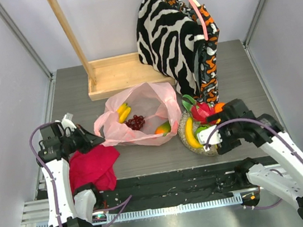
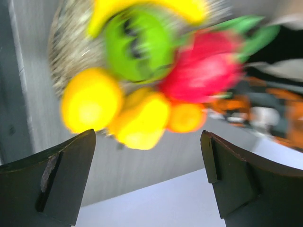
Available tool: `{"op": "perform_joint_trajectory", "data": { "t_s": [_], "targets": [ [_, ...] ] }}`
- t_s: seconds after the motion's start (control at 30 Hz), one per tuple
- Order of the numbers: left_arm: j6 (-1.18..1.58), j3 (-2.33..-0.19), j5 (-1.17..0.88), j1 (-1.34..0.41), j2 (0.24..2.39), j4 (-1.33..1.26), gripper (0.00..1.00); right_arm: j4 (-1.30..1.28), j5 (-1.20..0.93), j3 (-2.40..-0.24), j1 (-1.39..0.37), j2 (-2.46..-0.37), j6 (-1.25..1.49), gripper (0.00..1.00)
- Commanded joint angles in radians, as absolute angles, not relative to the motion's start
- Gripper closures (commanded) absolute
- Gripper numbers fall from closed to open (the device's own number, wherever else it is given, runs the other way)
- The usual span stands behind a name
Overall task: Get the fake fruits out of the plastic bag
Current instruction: Place the fake fruit on the plate, then take out the fake fruit from the plastic bag.
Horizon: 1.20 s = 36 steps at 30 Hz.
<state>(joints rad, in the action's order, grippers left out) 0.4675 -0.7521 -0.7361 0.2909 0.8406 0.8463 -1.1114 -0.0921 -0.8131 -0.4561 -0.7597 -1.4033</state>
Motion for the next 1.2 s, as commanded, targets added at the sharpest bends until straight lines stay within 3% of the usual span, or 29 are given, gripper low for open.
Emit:
{"op": "perform_joint_trajectory", "data": {
  "t_s": [0.0,0.17,0.27,0.3,0.47,0.7,0.83,1.07,1.17],
  "targets": [
    [0.439,-0.779,-0.811,0.298,0.838,0.857,1.0,-1.076,-0.323,-1.053,-0.454,-0.744,-1.324,0.0],
    [0.391,-0.825,-0.853,0.295,0.804,0.958,1.0,-0.6,-0.547,-1.277,-0.462,-0.949,-0.716,0.02],
    [0.348,-0.857,-0.861,0.295,0.788,1.015,1.0,-0.413,-0.542,-1.402,-0.567,-1.101,-0.45,0.14],
    [0.336,-0.87,-0.865,0.295,0.788,1.029,1.0,-0.373,-0.525,-1.422,-0.606,-1.194,-0.437,0.2],
    [0.192,-1.015,-0.98,0.296,0.781,1.187,1.0,-0.241,-0.512,-1.424,-0.807,-1.383,-0.32,0.28],
    [0.065,-1.218,-1.038,0.293,0.73,1.336,1.0,-0.199,-0.376,-1.488,-0.88,-1.67,-0.068,0.4],
    [0.029,-1.194,-1.023,0.293,0.712,1.394,1.0,-0.128,-0.298,-1.537,-0.879,-1.788,0.047,0.39],
    [0.063,-1.072,-1.009,0.291,0.707,1.358,1.0,-0.084,-0.137,-1.7,-0.881,-2.054,0.349,0.14],
    [0.075,-1.048,-1.023,0.29,0.706,1.335,1.0,-0.141,-0.117,-1.746,-0.887,-2.1,0.472,0.11]
  ]
}}
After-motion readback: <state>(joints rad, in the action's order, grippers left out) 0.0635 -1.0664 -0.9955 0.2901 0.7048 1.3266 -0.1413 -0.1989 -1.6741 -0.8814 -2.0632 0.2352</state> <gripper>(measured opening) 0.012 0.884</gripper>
